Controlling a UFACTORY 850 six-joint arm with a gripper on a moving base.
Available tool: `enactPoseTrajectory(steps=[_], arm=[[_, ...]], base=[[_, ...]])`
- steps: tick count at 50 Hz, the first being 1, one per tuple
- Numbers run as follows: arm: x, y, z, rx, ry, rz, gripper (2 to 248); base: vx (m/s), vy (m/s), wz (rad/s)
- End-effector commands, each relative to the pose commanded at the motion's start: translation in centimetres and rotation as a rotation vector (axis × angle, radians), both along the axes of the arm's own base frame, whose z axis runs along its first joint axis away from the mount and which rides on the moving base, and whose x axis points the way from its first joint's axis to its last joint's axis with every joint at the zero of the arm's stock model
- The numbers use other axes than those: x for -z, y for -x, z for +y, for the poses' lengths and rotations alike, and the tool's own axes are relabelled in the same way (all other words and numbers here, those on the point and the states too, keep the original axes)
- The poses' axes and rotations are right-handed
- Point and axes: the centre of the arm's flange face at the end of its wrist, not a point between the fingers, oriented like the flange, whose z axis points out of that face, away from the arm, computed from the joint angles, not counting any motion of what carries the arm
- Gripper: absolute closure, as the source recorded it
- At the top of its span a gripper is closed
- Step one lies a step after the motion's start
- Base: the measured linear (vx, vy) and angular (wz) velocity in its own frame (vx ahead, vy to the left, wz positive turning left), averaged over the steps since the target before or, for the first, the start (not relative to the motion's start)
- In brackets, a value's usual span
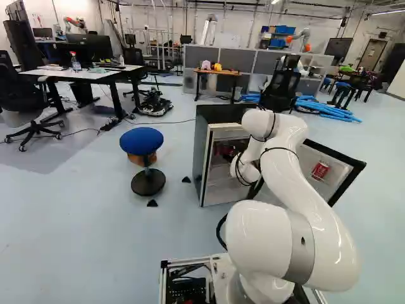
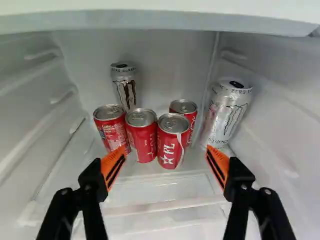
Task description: Grab a drink from the fridge
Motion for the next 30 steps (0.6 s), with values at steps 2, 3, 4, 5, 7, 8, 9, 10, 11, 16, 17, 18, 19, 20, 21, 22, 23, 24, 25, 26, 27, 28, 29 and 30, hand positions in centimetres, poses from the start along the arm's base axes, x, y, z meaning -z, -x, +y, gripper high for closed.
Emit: enactPoseTrajectory(steps=[2, 3, 4, 5, 7, 8, 9, 10, 11, 16, 17, 18, 19, 20, 21, 22, 23, 24, 25, 26, 27, 28, 29, 30], arm=[[0.00, 0.00, 0.00, 0.000, 0.000, 0.000, 37], [0.00, 0.00, 0.00, 0.000, 0.000, 0.000, 37], [0.00, 0.00, 0.00, 0.000, 0.000, 0.000, 37], [0.00, 0.00, 0.00, 0.000, 0.000, 0.000, 37], [0.00, 0.00, 0.00, 0.000, 0.000, 0.000, 47], [0.00, 0.00, 0.00, 0.000, 0.000, 0.000, 47], [0.00, 0.00, 0.00, 0.000, 0.000, 0.000, 47], [0.00, 0.00, 0.00, 0.000, 0.000, 0.000, 47], [0.00, 0.00, 0.00, 0.000, 0.000, 0.000, 45], [0.00, 0.00, 0.00, 0.000, 0.000, 0.000, 45], [0.00, 0.00, 0.00, 0.000, 0.000, 0.000, 45], [0.00, 0.00, 0.00, 0.000, 0.000, 0.000, 45], [0.00, 0.00, 0.00, 0.000, 0.000, 0.000, 45], [0.00, 0.00, 0.00, 0.000, 0.000, 0.000, 45], [0.00, 0.00, 0.00, 0.000, 0.000, 0.000, 45], [0.00, 0.00, 0.00, 0.000, 0.000, 0.000, 58], [0.00, 0.00, 0.00, 0.000, 0.000, 0.000, 58], [0.00, 0.00, 0.00, 0.000, 0.000, 0.000, 58], [0.00, 0.00, 0.00, 0.000, 0.000, 0.000, 58], [0.00, 0.00, 0.00, 0.000, 0.000, 0.000, 58], [0.00, 0.00, 0.00, 0.000, 0.000, 0.000, 71], [0.00, 0.00, 0.00, 0.000, 0.000, 0.000, 71], [0.00, 0.00, 0.00, 0.000, 0.000, 0.000, 71], [0.00, 0.00, 0.00, 0.000, 0.000, 0.000, 71]], base=[[0.000, 0.000, 0.000], [0.000, 0.000, 0.000], [0.000, 0.000, 0.000], [0.000, 0.000, 0.000], [0.000, 0.000, 0.000], [0.000, 0.000, 0.000], [0.000, 0.000, 0.000], [0.000, 0.000, 0.000], [0.000, 0.000, 0.000], [0.000, 0.000, 0.000], [0.000, 0.000, 0.000], [0.000, 0.000, 0.000], [0.000, 0.000, 0.000], [0.000, 0.000, 0.000], [0.000, 0.000, 0.000], [0.000, 0.000, 0.000], [0.000, 0.000, 0.000], [0.000, 0.000, 0.000], [0.000, 0.000, 0.000], [0.000, 0.000, 0.000], [0.000, 0.000, 0.000], [0.000, 0.000, 0.000], [0.000, 0.000, 0.000], [0.000, 0.000, 0.000]])
